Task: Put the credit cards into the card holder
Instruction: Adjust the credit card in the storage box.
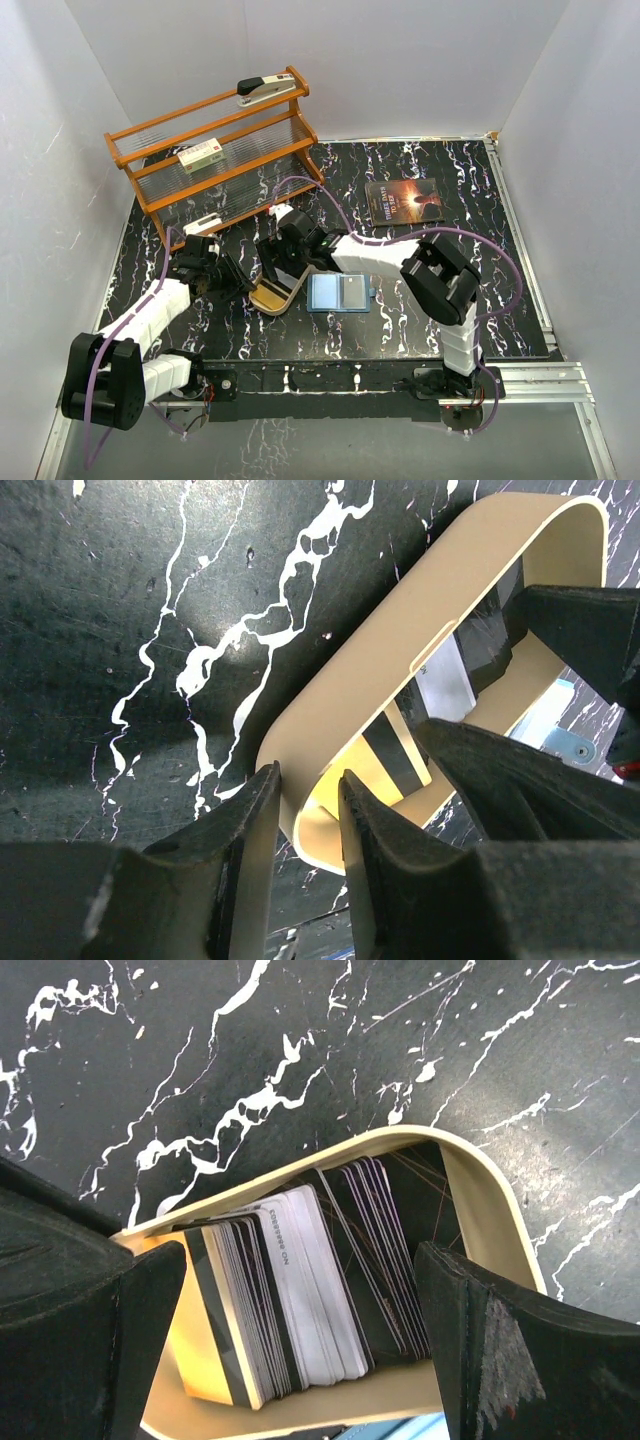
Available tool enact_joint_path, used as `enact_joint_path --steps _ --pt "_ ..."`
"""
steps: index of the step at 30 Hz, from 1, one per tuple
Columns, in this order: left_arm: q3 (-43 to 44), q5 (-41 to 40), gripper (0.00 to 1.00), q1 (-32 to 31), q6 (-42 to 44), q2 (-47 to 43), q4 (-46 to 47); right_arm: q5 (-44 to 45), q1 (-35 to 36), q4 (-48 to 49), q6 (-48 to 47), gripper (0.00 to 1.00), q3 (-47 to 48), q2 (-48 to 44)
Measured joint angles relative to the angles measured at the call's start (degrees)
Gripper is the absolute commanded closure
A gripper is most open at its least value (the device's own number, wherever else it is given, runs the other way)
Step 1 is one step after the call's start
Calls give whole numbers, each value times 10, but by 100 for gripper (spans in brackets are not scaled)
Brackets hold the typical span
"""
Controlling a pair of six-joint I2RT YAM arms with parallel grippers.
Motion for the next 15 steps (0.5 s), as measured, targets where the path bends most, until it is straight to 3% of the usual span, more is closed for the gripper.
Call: enact_joint_path --steps 7,15 --pt "-1 0 78 0 3 0 2 6 8 1 -14 2 10 23" --pt "-2 0 82 2 3 2 3 -72 11 45 2 2 -2 26"
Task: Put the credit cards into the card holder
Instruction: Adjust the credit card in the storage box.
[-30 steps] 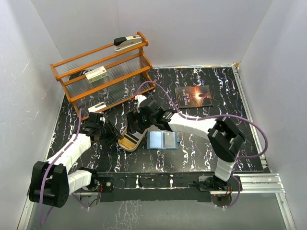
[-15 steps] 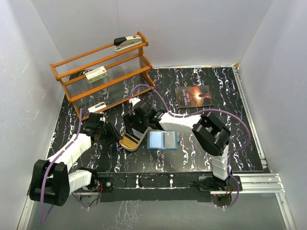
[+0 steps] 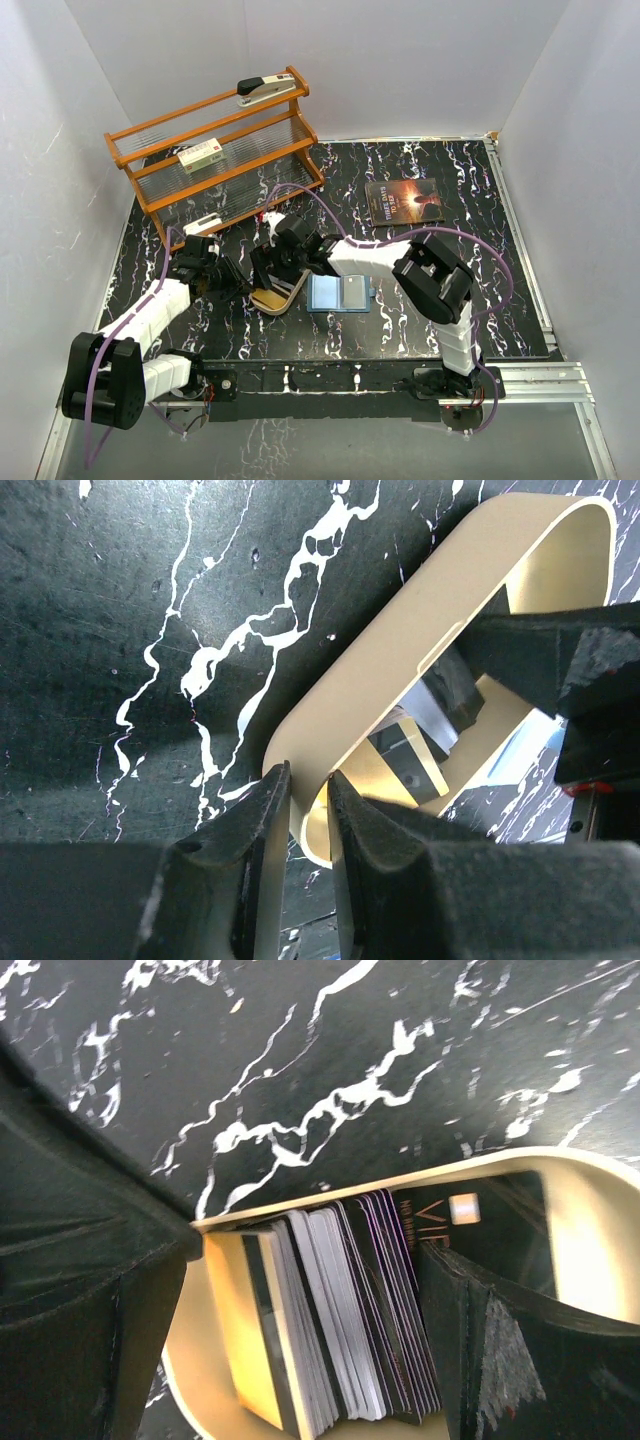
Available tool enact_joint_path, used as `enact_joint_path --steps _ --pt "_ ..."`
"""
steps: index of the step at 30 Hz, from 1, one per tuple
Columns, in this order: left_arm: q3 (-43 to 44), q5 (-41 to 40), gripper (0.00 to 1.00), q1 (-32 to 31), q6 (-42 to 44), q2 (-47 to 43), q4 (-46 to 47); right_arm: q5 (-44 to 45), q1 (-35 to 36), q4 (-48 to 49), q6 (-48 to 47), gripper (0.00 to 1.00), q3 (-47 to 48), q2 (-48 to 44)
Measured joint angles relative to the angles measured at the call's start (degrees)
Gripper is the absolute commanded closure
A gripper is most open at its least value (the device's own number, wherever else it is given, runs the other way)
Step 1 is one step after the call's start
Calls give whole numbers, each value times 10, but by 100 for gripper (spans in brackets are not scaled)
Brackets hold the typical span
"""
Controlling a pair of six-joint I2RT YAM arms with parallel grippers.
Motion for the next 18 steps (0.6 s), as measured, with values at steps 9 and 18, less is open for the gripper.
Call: enact_joint_path --steps 9,18 --pt "-2 2 86 1 -5 0 3 -97 -7 38 47 3 -31 -14" --pt "-6 6 88 2 -13 -1 12 -132 -8 27 46 11 -36 -31"
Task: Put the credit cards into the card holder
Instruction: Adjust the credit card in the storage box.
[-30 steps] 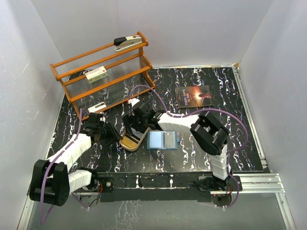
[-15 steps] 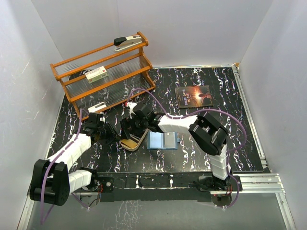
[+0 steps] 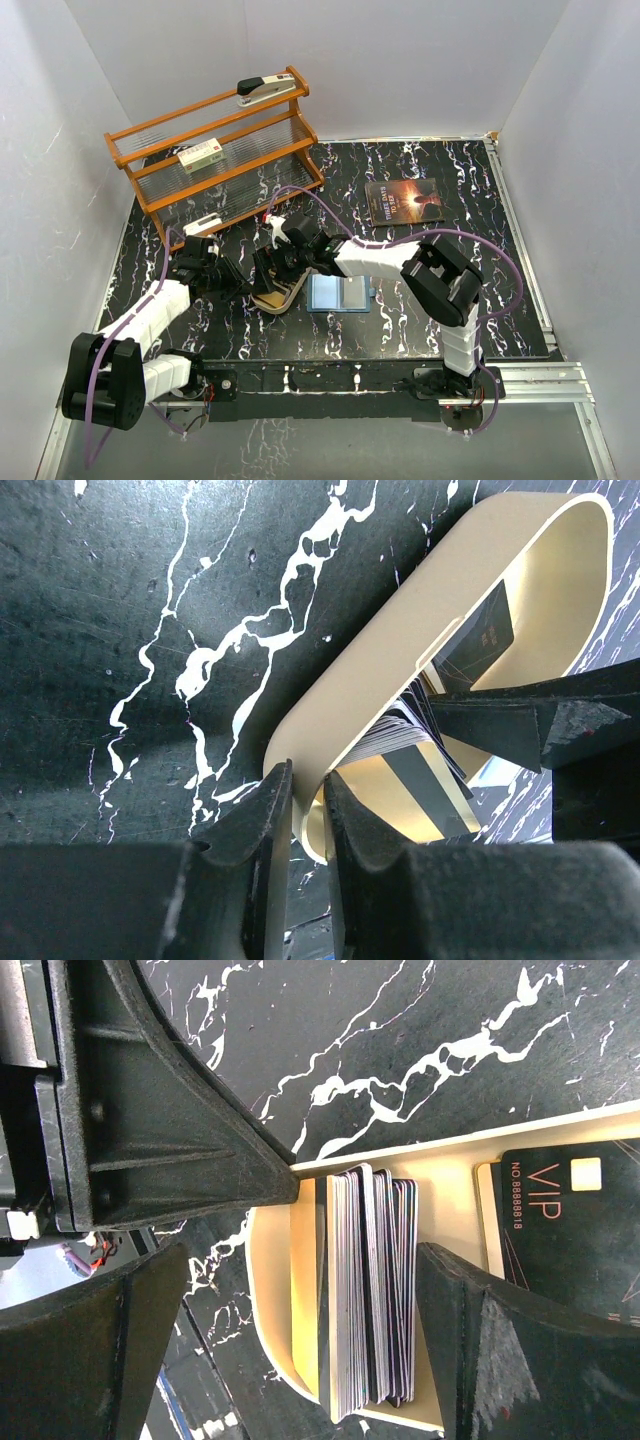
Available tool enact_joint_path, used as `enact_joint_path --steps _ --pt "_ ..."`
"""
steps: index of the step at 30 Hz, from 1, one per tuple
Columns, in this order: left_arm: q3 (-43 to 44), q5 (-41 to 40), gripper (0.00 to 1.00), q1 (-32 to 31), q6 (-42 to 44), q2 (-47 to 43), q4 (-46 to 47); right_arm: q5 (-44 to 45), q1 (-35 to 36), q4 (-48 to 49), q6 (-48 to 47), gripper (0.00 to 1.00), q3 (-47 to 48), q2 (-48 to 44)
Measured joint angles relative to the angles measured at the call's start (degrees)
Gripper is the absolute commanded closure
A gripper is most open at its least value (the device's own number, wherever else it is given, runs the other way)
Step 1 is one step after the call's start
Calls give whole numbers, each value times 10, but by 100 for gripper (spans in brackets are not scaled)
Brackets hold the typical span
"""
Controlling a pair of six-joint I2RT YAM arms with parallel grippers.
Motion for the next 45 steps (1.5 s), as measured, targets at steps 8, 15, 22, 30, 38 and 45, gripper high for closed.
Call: enact_joint_path --steps 8,15,22,30,38,45 --pt "0 0 89 0 -2 0 0 -6 -3 -10 -2 27 0 -1" --pt "-1 0 90 0 -5 -3 0 -7 -7 -33 2 42 12 8" --pt "-2 0 90 0 -7 -5 0 -1 -4 -82 -2 61 26 28" --pt "1 0 80 0 -15 -12 -6 59 18 -108 -27 75 34 12" --pt "51 4 67 0 -28 -35 -41 172 59 -130 -65 80 40 -4" --pt "63 9 64 0 -37 -36 -46 257 97 -95 -121 80 -9 -37"
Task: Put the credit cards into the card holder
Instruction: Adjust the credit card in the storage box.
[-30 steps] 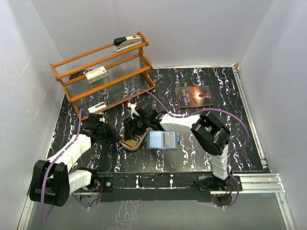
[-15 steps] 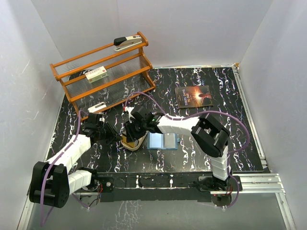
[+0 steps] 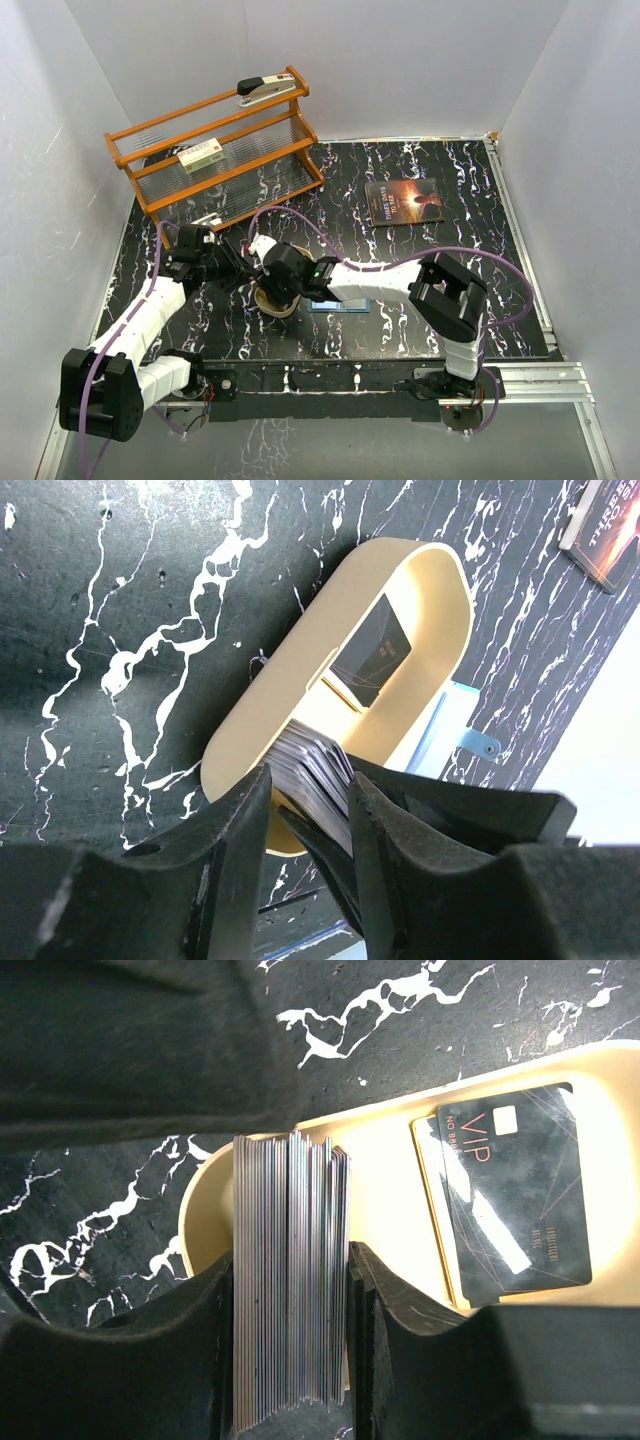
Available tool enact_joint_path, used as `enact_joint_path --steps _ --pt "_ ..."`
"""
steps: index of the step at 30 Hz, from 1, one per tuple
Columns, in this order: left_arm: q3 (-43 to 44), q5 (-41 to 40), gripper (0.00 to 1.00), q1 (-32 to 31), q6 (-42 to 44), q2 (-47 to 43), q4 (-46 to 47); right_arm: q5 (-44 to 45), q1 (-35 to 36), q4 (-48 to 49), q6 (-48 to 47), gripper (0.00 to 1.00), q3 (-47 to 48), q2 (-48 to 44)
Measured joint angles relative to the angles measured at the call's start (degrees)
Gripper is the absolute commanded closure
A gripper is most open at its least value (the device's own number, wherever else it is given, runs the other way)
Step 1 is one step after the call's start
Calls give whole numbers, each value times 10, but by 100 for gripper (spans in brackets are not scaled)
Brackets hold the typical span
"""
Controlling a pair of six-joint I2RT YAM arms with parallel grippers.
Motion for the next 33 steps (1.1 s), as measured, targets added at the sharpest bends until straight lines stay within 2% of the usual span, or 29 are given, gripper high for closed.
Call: enact_joint_path --steps 6,12,20,27,33 --pt "0 -1 62 14 8 5 -15 74 37 14 -47 72 -12 -5" --pt "0 6 66 31 14 10 -19 116 59 24 -64 55 -20 -5" --pt "-14 18 66 34 21 11 -19 87 61 16 -43 42 -20 -5" --pt "-32 23 66 34 23 11 -21 52 62 -6 -22 47 -20 -5" --pt "-50 30 62 34 25 10 -25 8 57 -12 -9 35 -19 -5"
